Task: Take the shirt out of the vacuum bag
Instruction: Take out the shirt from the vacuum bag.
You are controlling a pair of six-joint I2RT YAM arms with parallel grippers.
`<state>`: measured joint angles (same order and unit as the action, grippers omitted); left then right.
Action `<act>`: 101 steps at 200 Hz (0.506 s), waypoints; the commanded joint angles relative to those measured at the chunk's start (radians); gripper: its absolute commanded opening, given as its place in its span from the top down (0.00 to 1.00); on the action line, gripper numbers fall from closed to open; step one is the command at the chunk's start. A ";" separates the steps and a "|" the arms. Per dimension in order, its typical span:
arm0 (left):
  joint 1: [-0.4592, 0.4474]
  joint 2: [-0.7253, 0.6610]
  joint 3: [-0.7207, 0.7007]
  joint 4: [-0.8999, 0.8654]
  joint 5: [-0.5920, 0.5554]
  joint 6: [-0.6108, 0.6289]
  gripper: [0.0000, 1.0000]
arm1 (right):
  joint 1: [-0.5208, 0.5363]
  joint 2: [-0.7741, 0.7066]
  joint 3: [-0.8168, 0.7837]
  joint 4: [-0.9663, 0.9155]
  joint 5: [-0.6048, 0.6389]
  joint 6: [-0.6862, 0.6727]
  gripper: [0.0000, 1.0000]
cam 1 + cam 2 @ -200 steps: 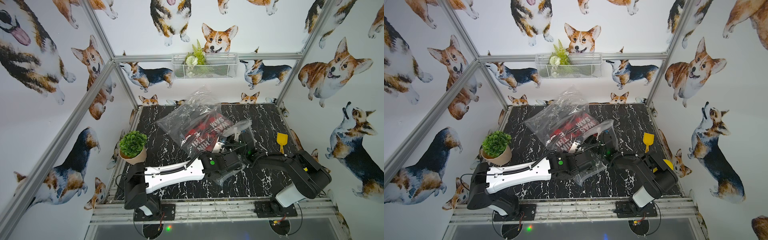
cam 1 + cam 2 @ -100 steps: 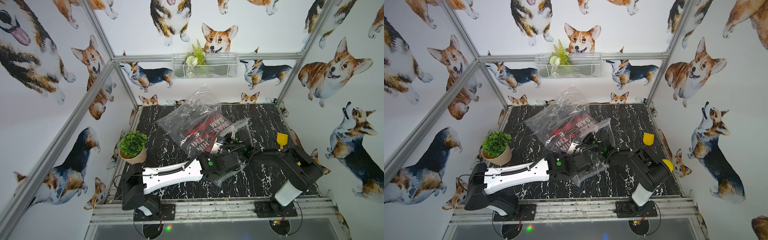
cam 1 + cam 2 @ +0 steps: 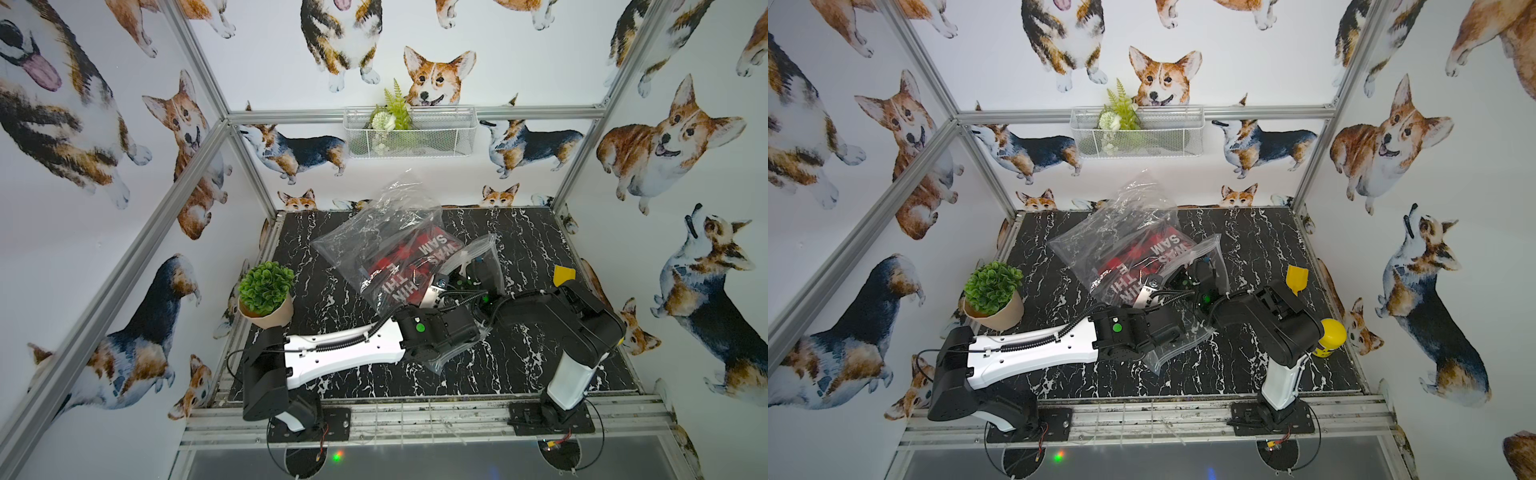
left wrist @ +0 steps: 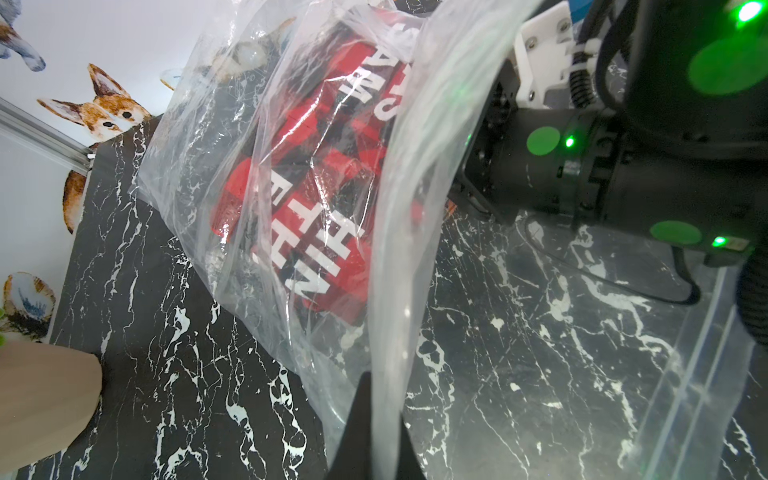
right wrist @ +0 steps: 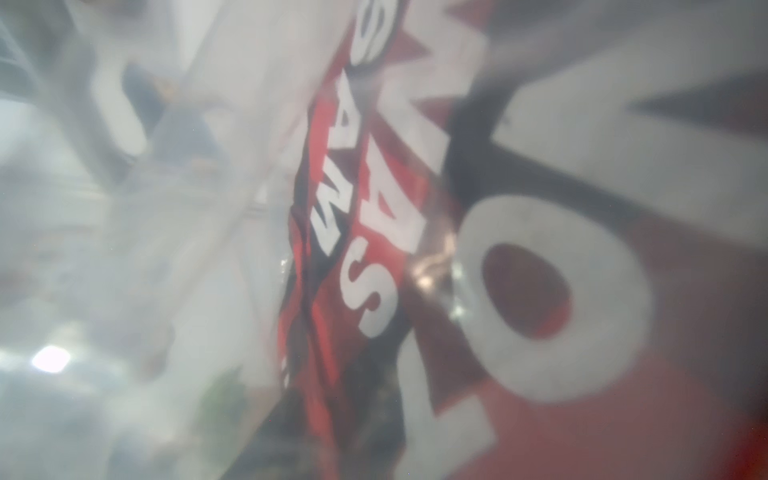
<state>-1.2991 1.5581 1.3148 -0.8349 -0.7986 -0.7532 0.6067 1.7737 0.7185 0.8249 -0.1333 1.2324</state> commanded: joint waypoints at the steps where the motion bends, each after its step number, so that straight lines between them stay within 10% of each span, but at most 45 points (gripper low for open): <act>1: -0.001 -0.006 -0.012 -0.004 0.008 -0.040 1.00 | 0.000 -0.006 0.039 -0.054 0.043 0.048 0.39; 64: -0.001 -0.016 -0.018 0.003 0.010 -0.047 1.00 | -0.001 0.102 0.080 0.017 0.041 0.110 0.47; 101: -0.002 -0.024 -0.023 0.004 0.005 -0.052 1.00 | -0.001 0.123 0.108 0.025 0.032 0.110 0.68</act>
<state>-1.2991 1.5425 1.2957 -0.8192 -0.7853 -0.7712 0.6067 1.8889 0.8070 0.8249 -0.1097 1.2392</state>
